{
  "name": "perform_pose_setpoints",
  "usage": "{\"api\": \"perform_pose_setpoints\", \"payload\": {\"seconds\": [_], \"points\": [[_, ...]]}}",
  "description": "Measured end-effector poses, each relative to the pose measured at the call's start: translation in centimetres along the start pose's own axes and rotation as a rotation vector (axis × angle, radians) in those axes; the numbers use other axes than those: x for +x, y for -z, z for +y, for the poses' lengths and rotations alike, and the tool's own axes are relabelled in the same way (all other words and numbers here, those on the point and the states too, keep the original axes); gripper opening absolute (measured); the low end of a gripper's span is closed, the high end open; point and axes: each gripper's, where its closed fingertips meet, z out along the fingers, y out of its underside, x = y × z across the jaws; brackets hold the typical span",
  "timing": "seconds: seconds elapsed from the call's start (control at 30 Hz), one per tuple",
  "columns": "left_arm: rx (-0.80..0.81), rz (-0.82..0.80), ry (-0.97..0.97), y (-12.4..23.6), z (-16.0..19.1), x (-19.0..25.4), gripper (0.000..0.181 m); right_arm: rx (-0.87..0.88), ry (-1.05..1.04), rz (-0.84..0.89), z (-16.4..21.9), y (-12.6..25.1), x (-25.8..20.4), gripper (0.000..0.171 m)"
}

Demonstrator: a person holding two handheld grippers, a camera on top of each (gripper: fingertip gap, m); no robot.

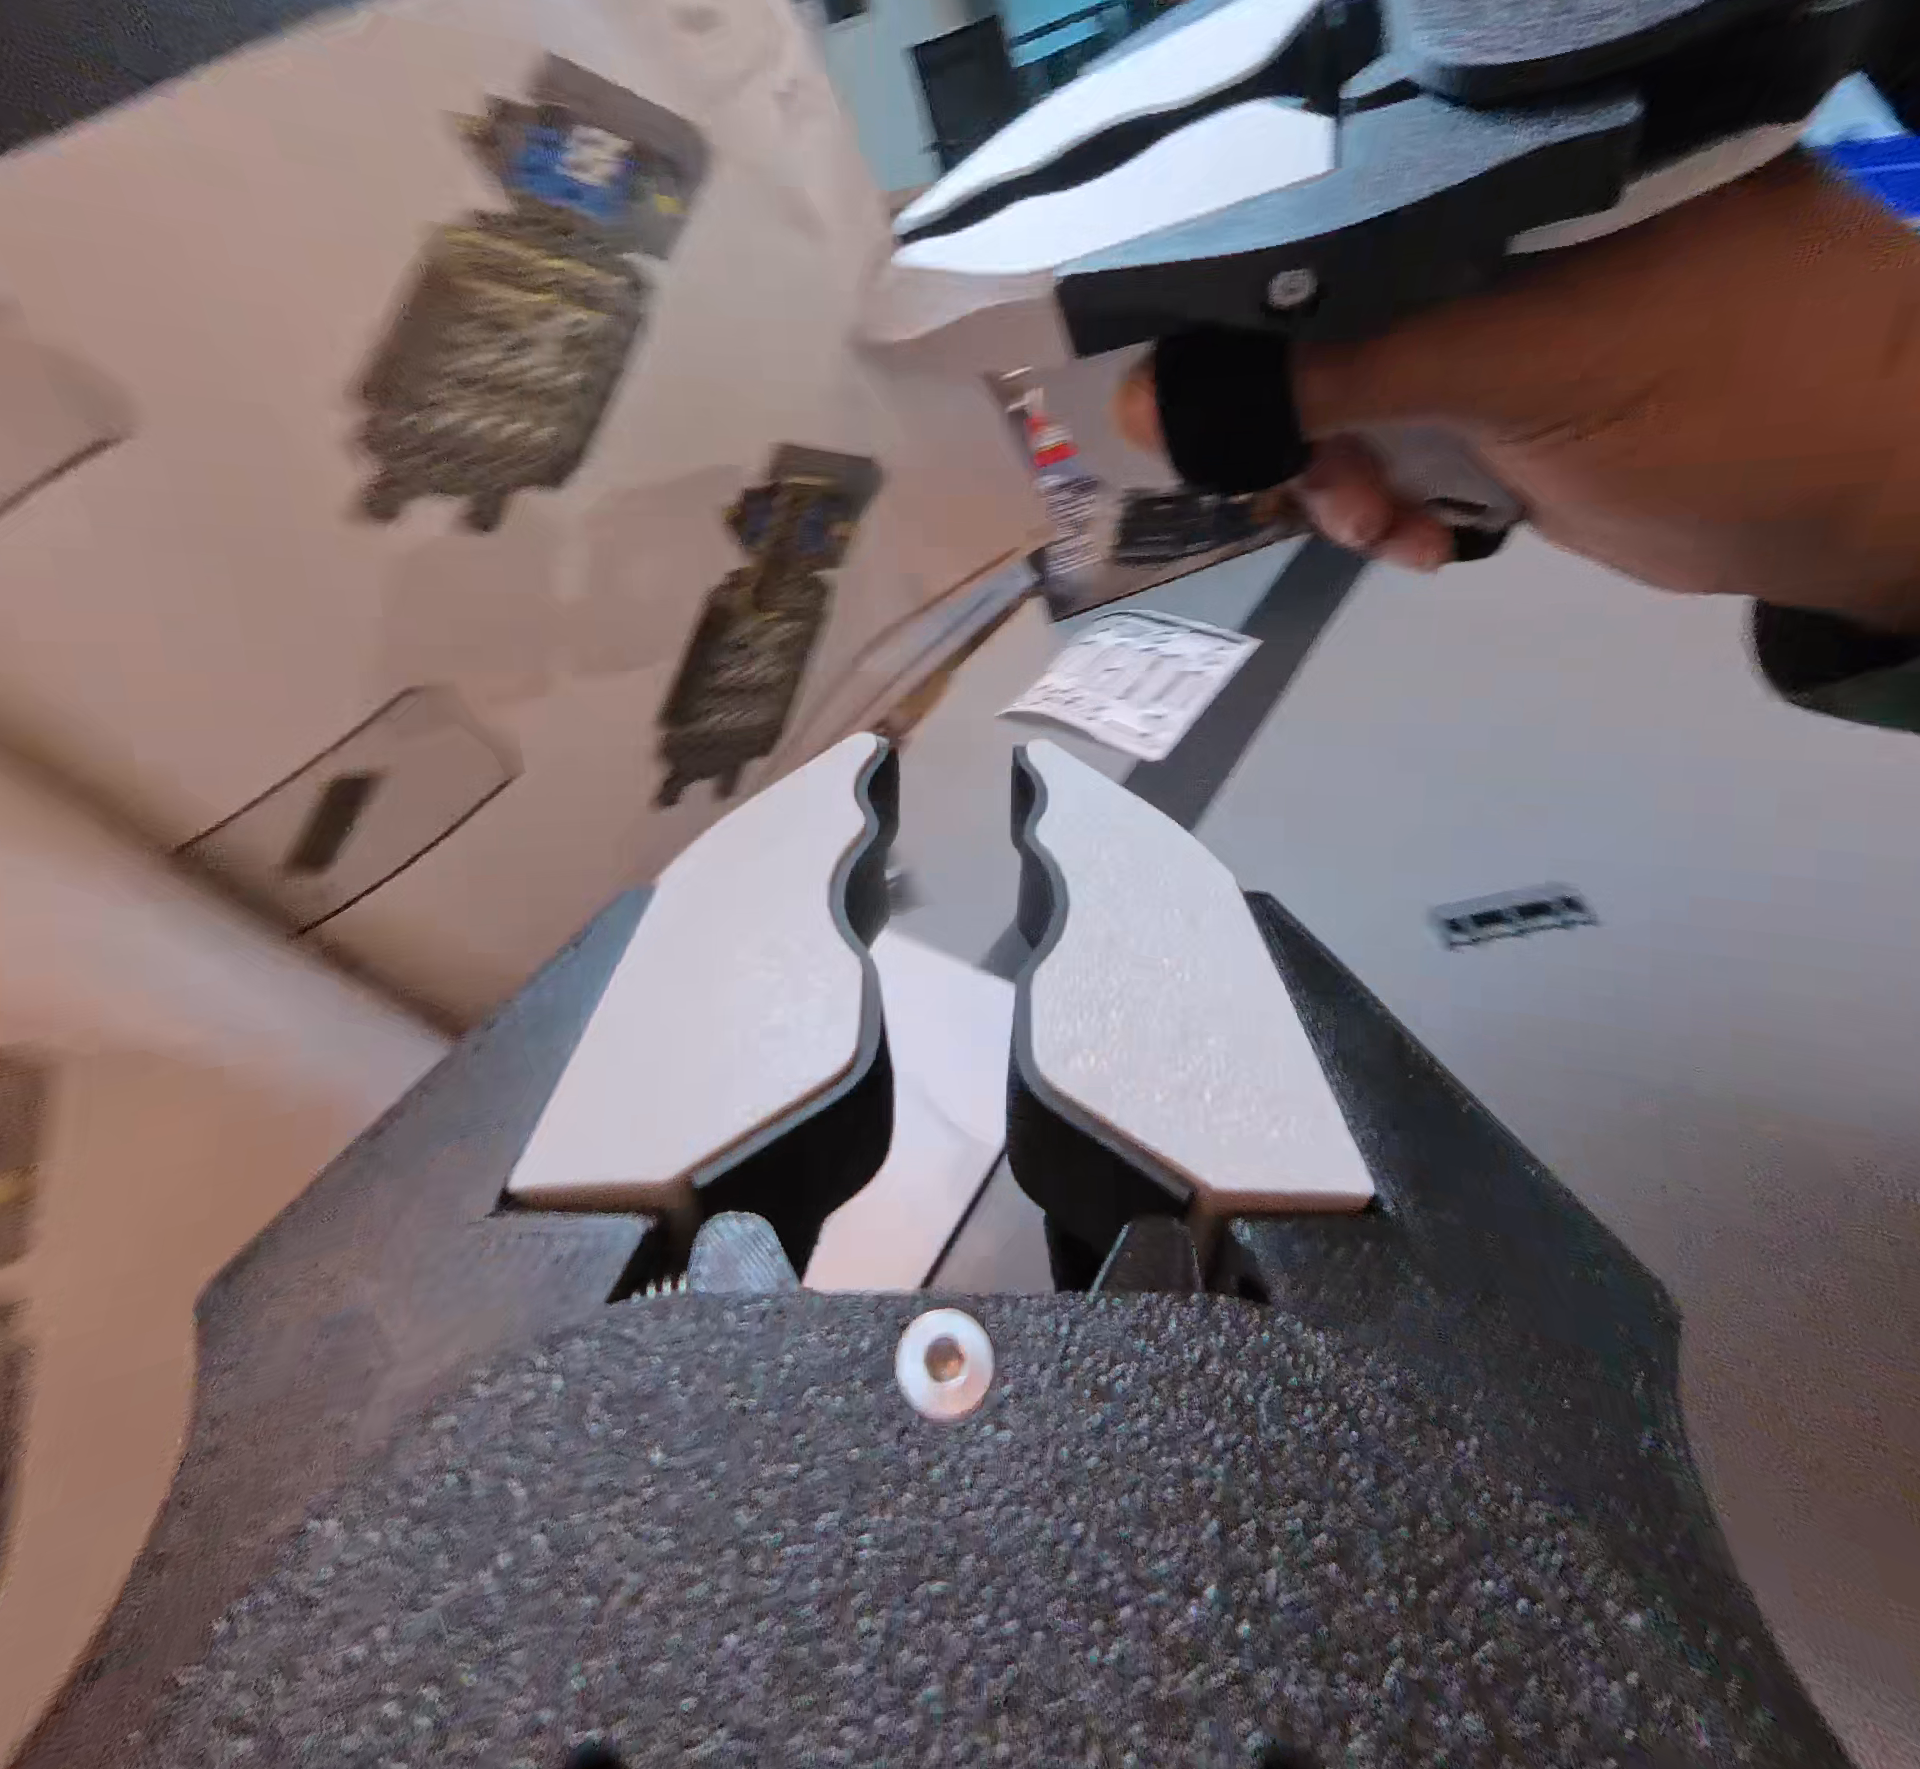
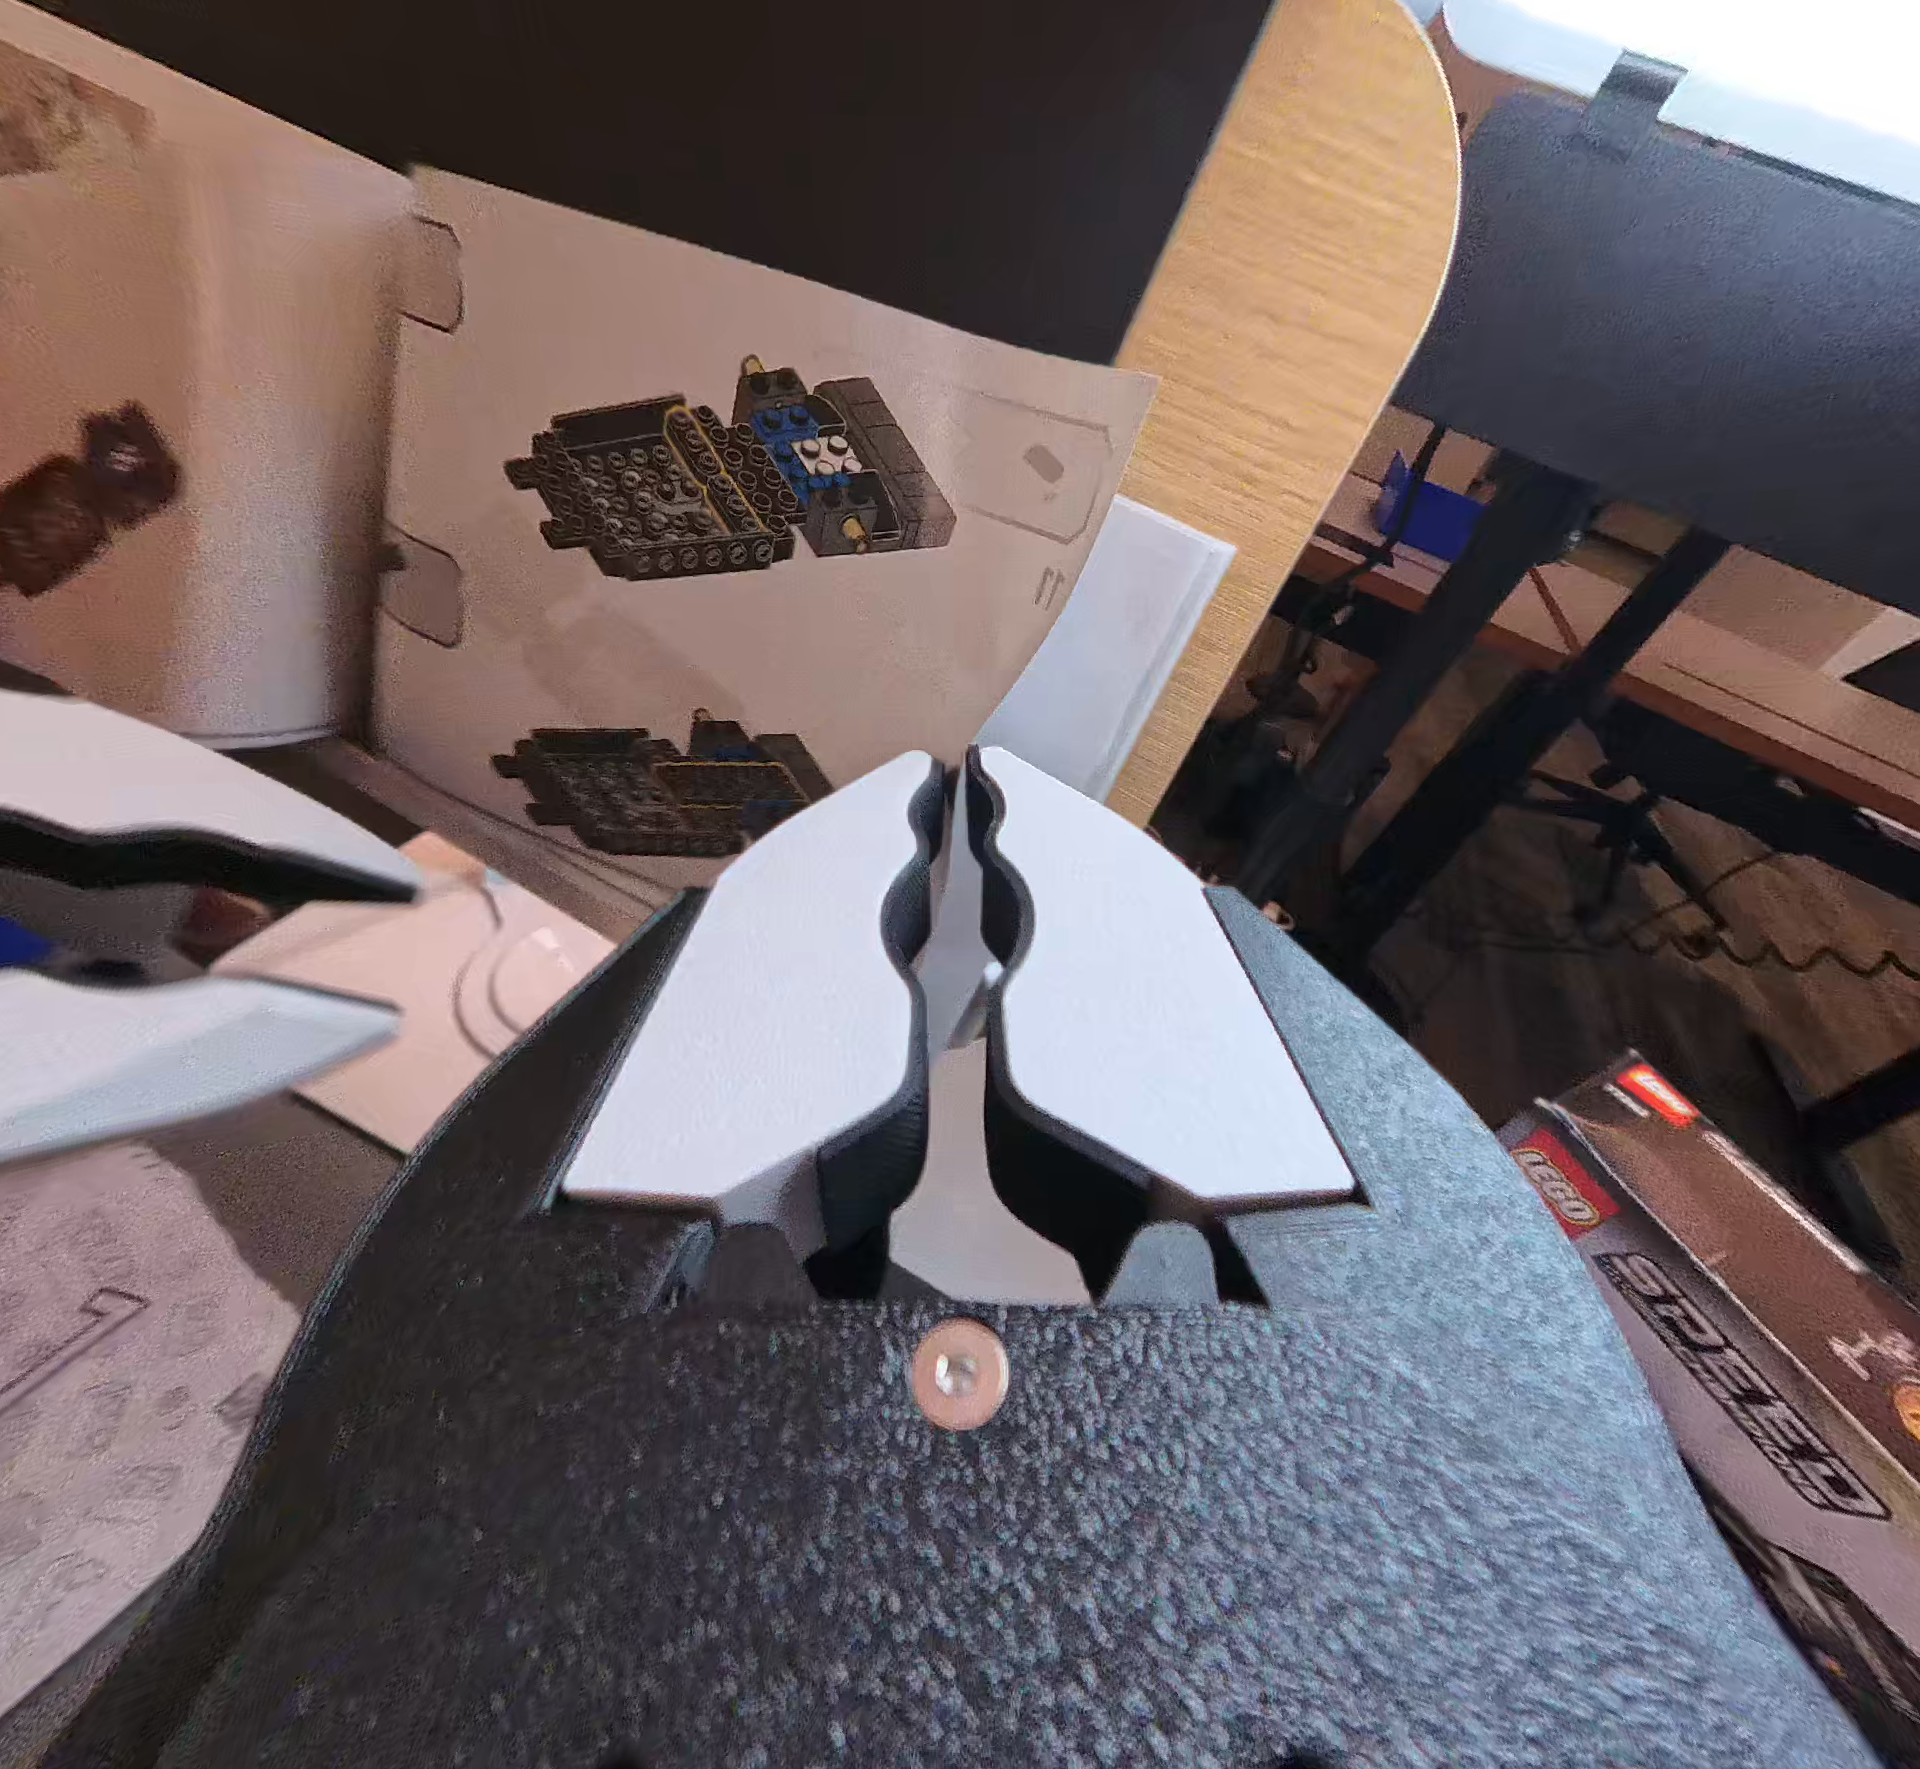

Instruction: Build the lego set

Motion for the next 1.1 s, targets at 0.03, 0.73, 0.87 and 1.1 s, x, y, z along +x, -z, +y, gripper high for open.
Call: {"api": "perform_pose_setpoints", "payload": {"seconds": [0.03, 0.73, 0.87, 1.1], "points": [[-0.015, -0.064, 0.017, 0.3, 0.3, -1.4, 0.018, -0.034, 0.011, 0.021, 0.6, -0.7, 0.6, 0.004], [-0.018, -0.480, 0.312, 14.5, 4.3, -15.3, 0.018, -0.027, 0.289, 0.067, -3.0, -5.5, -16.4, 0.098], [-0.019, -0.480, 0.274, 16.3, 4.7, -15.3, 0.019, -0.027, 0.349, 0.190, -3.2, -6.6, -14.5, 0.049], [-0.023, -0.199, 0.302, 14.3, 4.6, -11.7, 0.053, 0.055, -0.082, -0.060, -2.9, -4.2, -11.5, 0.023]]}}
